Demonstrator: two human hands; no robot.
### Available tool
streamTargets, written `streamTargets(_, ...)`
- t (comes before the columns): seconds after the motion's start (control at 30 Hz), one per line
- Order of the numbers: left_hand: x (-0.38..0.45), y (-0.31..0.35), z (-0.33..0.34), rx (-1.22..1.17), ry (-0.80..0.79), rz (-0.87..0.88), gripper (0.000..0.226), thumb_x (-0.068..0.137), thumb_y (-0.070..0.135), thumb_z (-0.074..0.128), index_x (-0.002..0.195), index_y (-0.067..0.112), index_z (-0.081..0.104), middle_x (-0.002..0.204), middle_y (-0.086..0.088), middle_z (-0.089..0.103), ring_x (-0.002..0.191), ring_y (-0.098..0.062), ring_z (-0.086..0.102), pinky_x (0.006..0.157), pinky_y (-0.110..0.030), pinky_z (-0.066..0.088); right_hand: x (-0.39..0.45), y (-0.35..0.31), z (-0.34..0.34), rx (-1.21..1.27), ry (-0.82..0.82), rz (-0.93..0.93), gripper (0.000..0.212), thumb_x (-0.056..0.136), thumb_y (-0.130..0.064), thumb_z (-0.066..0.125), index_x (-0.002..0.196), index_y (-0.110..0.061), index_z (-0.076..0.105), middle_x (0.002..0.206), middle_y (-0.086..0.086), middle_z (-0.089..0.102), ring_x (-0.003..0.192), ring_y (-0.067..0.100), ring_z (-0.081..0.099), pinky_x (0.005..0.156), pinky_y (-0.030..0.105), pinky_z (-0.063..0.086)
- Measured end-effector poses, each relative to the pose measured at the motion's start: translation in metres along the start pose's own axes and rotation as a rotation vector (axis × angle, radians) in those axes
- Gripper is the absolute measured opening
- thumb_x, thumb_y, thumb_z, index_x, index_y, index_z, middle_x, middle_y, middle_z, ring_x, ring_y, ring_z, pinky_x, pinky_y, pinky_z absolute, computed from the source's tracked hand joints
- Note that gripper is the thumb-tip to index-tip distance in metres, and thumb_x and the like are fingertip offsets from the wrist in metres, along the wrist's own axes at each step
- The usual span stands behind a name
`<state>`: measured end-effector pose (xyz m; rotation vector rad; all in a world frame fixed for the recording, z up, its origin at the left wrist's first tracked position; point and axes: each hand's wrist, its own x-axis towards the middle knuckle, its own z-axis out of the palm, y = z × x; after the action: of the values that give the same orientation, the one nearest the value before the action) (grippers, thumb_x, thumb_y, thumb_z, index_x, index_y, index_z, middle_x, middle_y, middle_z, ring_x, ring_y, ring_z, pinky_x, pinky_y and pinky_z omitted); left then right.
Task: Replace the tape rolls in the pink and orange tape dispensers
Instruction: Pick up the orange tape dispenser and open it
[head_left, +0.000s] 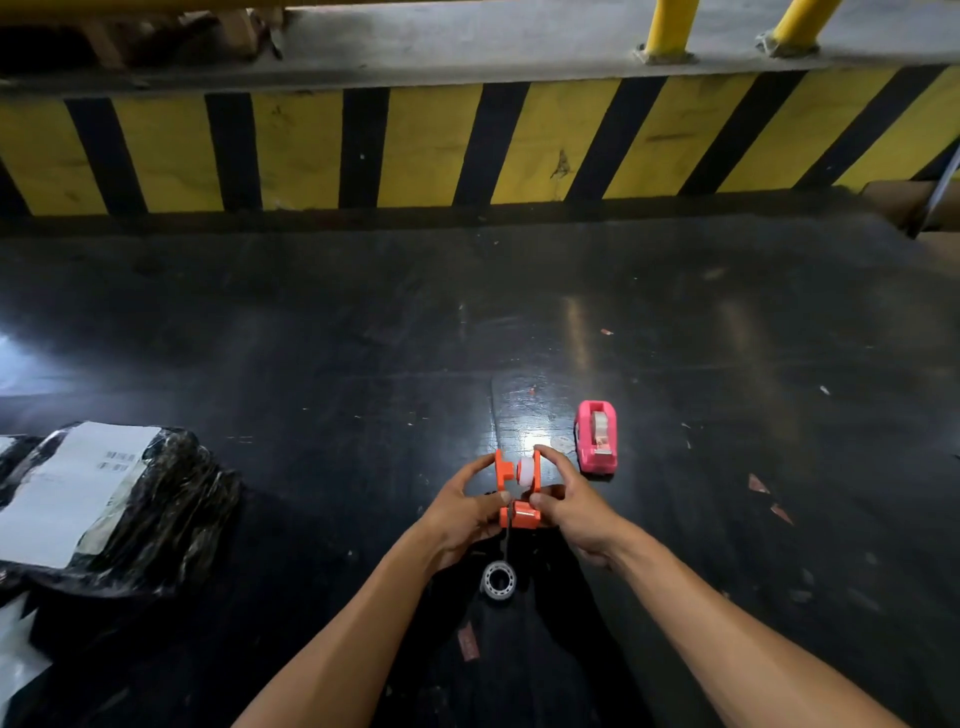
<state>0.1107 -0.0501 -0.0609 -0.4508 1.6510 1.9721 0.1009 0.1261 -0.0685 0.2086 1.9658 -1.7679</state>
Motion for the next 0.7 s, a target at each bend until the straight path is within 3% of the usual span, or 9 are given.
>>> streamTargets(0.07, 0.001, -0.003, -0.004, 0.064, 0.084, 0.037, 0.059, 0.089, -0.005, 0.066, 0.136, 0.03, 0.053, 0.089, -0.009, 0.068, 0.066, -0.015, 0.065, 0.056, -0.023, 0.055, -0.003, 0.001, -0.003, -0.046, 0.04, -0.008, 0.064, 0.091, 0.003, 0.053, 0.136, -0.042, 0.039, 0.082, 0.009, 0.062, 0.066, 0.01, 0.061, 0.068, 0.03, 0.055)
streamTargets(0.2, -0.001, -0.007, -0.025, 0.447, 0.321, 0.138, 0.06, 0.086, -0.005, 0.066, 0.135, 0.027, 0.053, 0.088, -0.005, 0.068, 0.072, -0.017, 0.066, 0.053, -0.015, 0.055, -0.007, 0.007, -0.008, -0.018, 0.037, 0.008, 0.068, 0.09, 0.002, 0.056, 0.137, -0.043, 0.038, 0.094, 0.014, 0.061, 0.081, 0.02, 0.061, 0.081, 0.035, 0.055)
streamTargets(0.3, -0.003, -0.013, -0.039, 0.731, 0.377, 0.141, 0.062, 0.084, -0.001, 0.065, 0.139, 0.026, 0.052, 0.111, -0.015, 0.062, 0.093, -0.025, 0.062, 0.076, -0.022, 0.057, -0.012, 0.008, -0.01, 0.005, -0.009, 0.007, 0.067, 0.09, 0.005, 0.055, 0.136, -0.042, 0.041, 0.093, 0.017, 0.06, 0.082, 0.021, 0.059, 0.073, 0.029, 0.055)
streamTargets(0.4, -0.003, -0.018, -0.046, 0.813, 0.385, 0.105, 0.059, 0.083, 0.005, 0.068, 0.138, 0.024, 0.053, 0.122, -0.02, 0.052, 0.1, -0.026, 0.053, 0.086, -0.024, 0.047, -0.018, 0.005, -0.011, 0.001, -0.045, 0.005, 0.068, 0.09, 0.004, 0.056, 0.136, -0.044, 0.041, 0.093, 0.017, 0.059, 0.082, 0.021, 0.06, 0.069, 0.026, 0.053)
streamTargets(0.53, -0.003, -0.014, -0.045, 0.923, 0.378, 0.078, 0.059, 0.083, 0.025, 0.069, 0.138, 0.025, 0.05, 0.129, -0.017, 0.05, 0.125, -0.034, 0.043, 0.107, -0.035, 0.039, -0.026, 0.002, -0.012, -0.02, -0.095, -0.002, 0.07, 0.09, 0.005, 0.055, 0.139, -0.043, 0.038, 0.094, 0.017, 0.057, 0.082, 0.02, 0.059, 0.07, 0.026, 0.055)
streamTargets(0.63, -0.01, -0.002, -0.025, 0.93, 0.389, 0.256, 0.05, 0.09, 0.038, 0.065, 0.136, 0.027, 0.053, 0.127, -0.012, 0.052, 0.12, -0.03, 0.049, 0.104, -0.034, 0.038, -0.03, -0.001, -0.008, -0.044, -0.123, -0.036, 0.07, 0.09, 0.007, 0.054, 0.14, -0.039, 0.037, 0.092, 0.015, 0.061, 0.077, 0.015, 0.064, 0.069, 0.023, 0.055)
streamTargets(0.7, -0.019, 0.011, -0.008, 0.757, 0.203, 0.277, 0.04, 0.094, 0.044, 0.06, 0.129, 0.025, 0.061, 0.12, -0.005, 0.065, 0.11, -0.017, 0.06, 0.093, -0.026, 0.046, -0.031, -0.003, -0.003, -0.06, -0.142, -0.059, 0.071, 0.091, 0.009, 0.052, 0.141, -0.038, 0.035, 0.087, 0.011, 0.064, 0.071, 0.011, 0.067, 0.067, 0.023, 0.055)
